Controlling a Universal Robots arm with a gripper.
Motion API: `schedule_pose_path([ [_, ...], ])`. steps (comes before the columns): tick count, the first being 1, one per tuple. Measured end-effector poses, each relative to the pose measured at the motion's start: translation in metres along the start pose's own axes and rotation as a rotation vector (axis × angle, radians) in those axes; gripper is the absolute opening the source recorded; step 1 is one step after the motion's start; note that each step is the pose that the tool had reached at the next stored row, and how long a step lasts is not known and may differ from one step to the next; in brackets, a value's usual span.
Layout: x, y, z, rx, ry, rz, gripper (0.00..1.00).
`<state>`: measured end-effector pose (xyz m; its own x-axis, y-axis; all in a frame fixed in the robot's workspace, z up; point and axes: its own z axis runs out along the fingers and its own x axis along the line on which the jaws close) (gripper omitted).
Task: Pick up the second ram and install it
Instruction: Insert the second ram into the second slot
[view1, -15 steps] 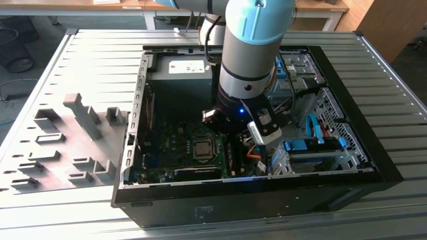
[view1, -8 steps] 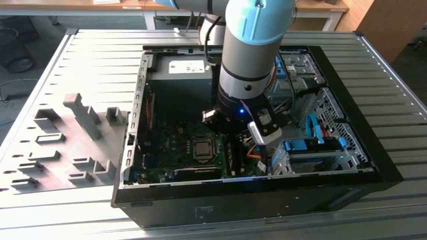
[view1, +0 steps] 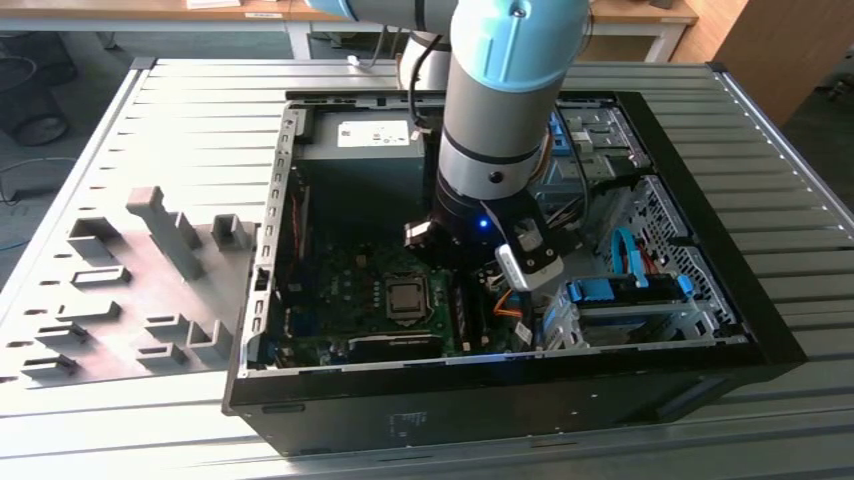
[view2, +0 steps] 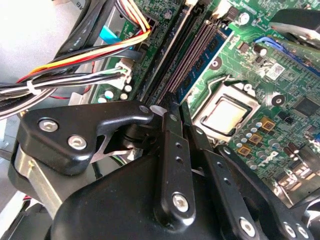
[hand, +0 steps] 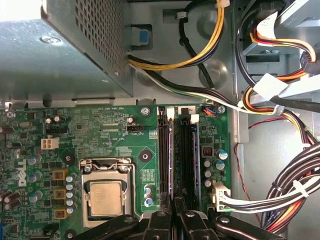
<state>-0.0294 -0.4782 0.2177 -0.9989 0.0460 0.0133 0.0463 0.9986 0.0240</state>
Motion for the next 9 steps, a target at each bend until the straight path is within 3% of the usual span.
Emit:
schedule_pose_path([
  [9, 0.0000, 0.0023, 0.0016, 0.0000, 0.0000, -0.003, 0.14],
])
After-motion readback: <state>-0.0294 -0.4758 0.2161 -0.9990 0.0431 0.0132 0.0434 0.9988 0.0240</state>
